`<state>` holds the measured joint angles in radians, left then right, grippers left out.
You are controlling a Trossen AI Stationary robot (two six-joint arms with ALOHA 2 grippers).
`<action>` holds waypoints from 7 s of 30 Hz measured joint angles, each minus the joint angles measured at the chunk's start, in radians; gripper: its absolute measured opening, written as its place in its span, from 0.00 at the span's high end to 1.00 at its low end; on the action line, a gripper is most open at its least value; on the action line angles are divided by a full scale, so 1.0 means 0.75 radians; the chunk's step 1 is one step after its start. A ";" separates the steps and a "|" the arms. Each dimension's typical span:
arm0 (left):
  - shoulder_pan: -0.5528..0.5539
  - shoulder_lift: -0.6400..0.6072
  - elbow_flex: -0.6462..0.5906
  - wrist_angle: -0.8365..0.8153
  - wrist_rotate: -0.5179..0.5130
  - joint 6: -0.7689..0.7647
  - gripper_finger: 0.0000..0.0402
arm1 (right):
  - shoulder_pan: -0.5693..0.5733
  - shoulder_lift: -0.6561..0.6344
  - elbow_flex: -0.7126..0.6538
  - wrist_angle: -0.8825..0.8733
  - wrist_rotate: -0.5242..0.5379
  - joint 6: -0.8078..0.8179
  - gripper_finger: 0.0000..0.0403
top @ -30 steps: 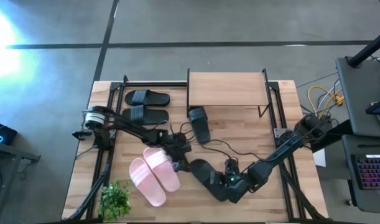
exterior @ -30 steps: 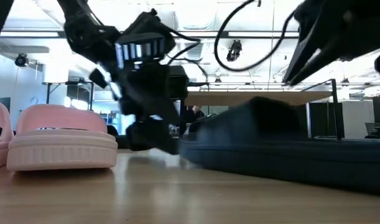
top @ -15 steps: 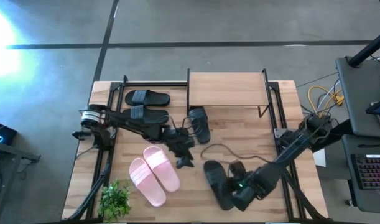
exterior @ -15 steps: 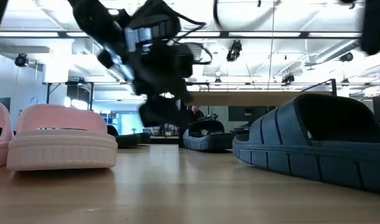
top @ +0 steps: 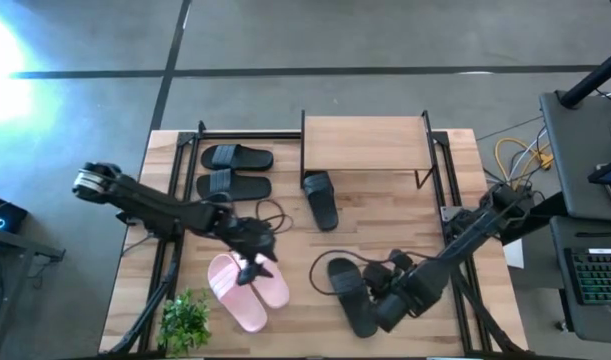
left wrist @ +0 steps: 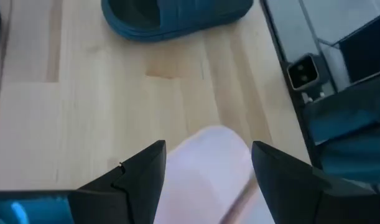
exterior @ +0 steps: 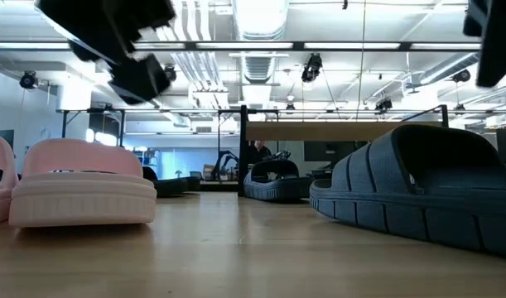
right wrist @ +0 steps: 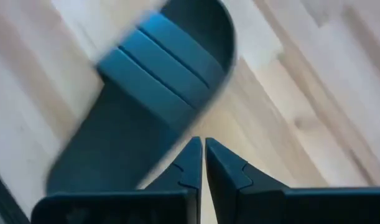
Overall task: Pick and place slides into the shelf
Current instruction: Put the black slide under the shelf, then put the pink slide under the shelf
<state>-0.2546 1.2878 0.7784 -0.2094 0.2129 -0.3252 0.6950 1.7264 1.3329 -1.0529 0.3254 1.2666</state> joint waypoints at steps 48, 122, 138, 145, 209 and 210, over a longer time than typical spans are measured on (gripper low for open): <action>-0.049 -0.383 0.002 -0.396 -0.341 -0.050 0.44 | -0.035 0.479 0.262 -0.062 0.412 -0.676 0.51; -0.047 -0.383 0.004 -0.394 -0.422 -0.155 0.44 | -0.695 0.177 -0.187 -0.027 0.580 -1.159 0.54; -0.047 -0.383 0.004 -0.390 -0.421 -0.154 0.44 | -0.667 0.167 -0.183 0.157 0.685 -1.235 0.54; -0.047 -0.383 0.004 -0.390 -0.420 -0.154 0.44 | -0.614 0.167 -0.191 0.147 0.568 -1.353 0.54; -0.671 0.797 1.122 -1.596 -0.413 -1.477 0.44 | 0.012 0.110 0.187 -0.182 0.036 -0.431 0.54; -0.669 0.819 1.126 -1.596 -0.385 -1.489 0.44 | 0.039 0.110 0.179 -0.182 0.045 -0.431 0.54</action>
<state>-0.7563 1.9020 1.6227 -1.4067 -0.0756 -1.4416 0.7242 1.8088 1.4673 -1.1895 0.3593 0.9431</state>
